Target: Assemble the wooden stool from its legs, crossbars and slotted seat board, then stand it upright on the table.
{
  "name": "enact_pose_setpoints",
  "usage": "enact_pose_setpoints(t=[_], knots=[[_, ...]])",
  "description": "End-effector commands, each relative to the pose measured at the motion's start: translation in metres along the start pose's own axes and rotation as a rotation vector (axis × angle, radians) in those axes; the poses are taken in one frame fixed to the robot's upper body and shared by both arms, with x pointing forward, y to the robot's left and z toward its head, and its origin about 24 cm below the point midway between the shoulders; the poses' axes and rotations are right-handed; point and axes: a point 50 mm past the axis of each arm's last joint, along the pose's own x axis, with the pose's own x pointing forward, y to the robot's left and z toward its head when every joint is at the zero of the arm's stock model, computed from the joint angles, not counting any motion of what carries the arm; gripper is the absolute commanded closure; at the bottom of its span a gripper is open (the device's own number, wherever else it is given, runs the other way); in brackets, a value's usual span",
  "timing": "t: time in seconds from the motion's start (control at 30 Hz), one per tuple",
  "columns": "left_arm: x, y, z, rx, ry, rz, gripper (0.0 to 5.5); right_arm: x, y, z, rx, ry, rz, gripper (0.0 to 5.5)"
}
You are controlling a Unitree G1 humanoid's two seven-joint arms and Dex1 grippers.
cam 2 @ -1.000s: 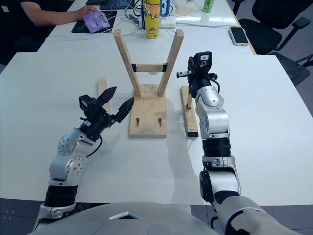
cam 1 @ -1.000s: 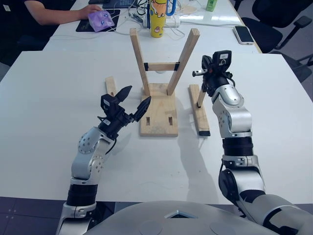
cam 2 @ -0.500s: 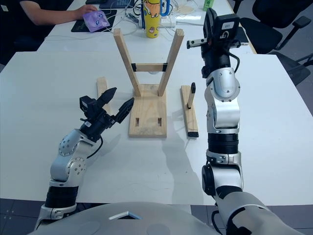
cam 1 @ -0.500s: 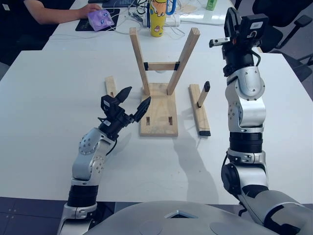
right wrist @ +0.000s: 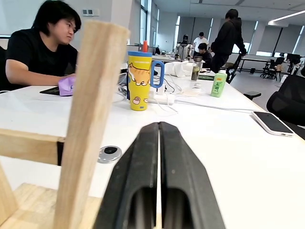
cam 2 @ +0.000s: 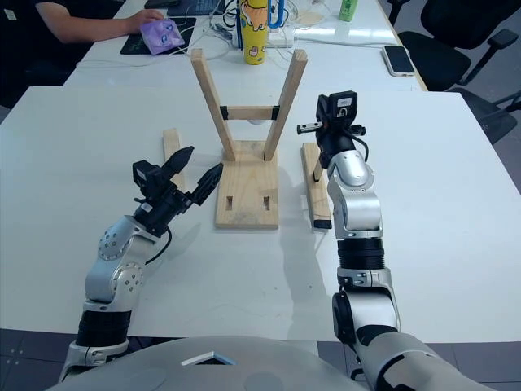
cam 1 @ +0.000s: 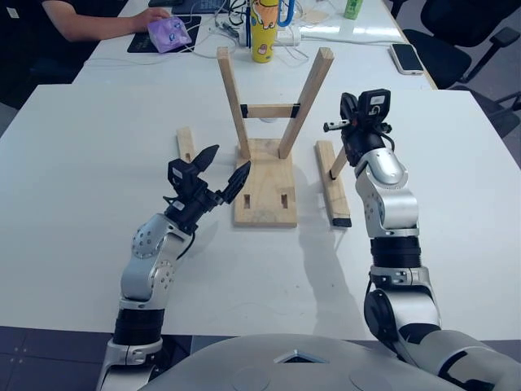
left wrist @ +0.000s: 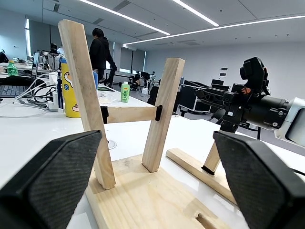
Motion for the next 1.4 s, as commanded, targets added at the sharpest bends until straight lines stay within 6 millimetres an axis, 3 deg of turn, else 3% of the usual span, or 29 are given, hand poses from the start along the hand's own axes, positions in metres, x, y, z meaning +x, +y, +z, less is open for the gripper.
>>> enact_pose_setpoints(t=[0.03, 0.2, 0.3, 0.5, 0.57, 0.67, 0.73, 0.8, 0.93, 1.07, 1.4], knots=[[0.002, 0.002, 0.001, 0.008, 0.000, -0.001, 1.17, -0.009, 0.000, -0.041, 0.013, 0.200, 0.008, 5.49], [0.002, 0.002, -0.001, 0.008, 0.005, -0.004, 1.17, -0.007, -0.002, -0.006, -0.026, -0.042, -0.014, 5.49], [0.002, 0.002, -0.003, 0.012, 0.017, -0.003, 1.17, -0.010, -0.003, 0.036, -0.007, -0.296, -0.017, 5.49], [0.001, 0.003, -0.005, 0.019, 0.020, 0.010, 1.17, -0.024, 0.024, 0.079, -0.105, -0.494, 0.124, 5.49], [-0.001, 0.001, -0.005, 0.017, 0.021, 0.017, 1.17, -0.031, 0.048, 0.065, -0.096, -0.406, 0.318, 5.49], [-0.003, 0.001, -0.007, 0.015, 0.024, 0.028, 1.17, -0.050, 0.068, 0.024, -0.048, -0.171, 0.566, 5.49], [-0.004, 0.000, -0.006, 0.016, 0.025, 0.032, 1.17, -0.066, 0.060, -0.010, -0.004, 0.042, 0.595, 5.20], [-0.006, 0.001, -0.006, 0.017, 0.028, 0.037, 1.17, -0.079, 0.042, -0.032, 0.083, 0.197, 0.514, 4.88], [-0.011, -0.001, -0.007, 0.012, 0.031, 0.043, 1.17, -0.091, 0.020, -0.045, 0.152, 0.315, 0.373, 4.26], [-0.010, -0.001, -0.007, 0.012, 0.034, 0.038, 1.17, -0.096, 0.007, -0.057, 0.083, 0.390, 0.228, 3.64], [-0.007, 0.001, -0.005, 0.020, 0.038, 0.014, 1.17, -0.095, -0.001, -0.067, -0.030, 0.454, 0.046, 2.19]])
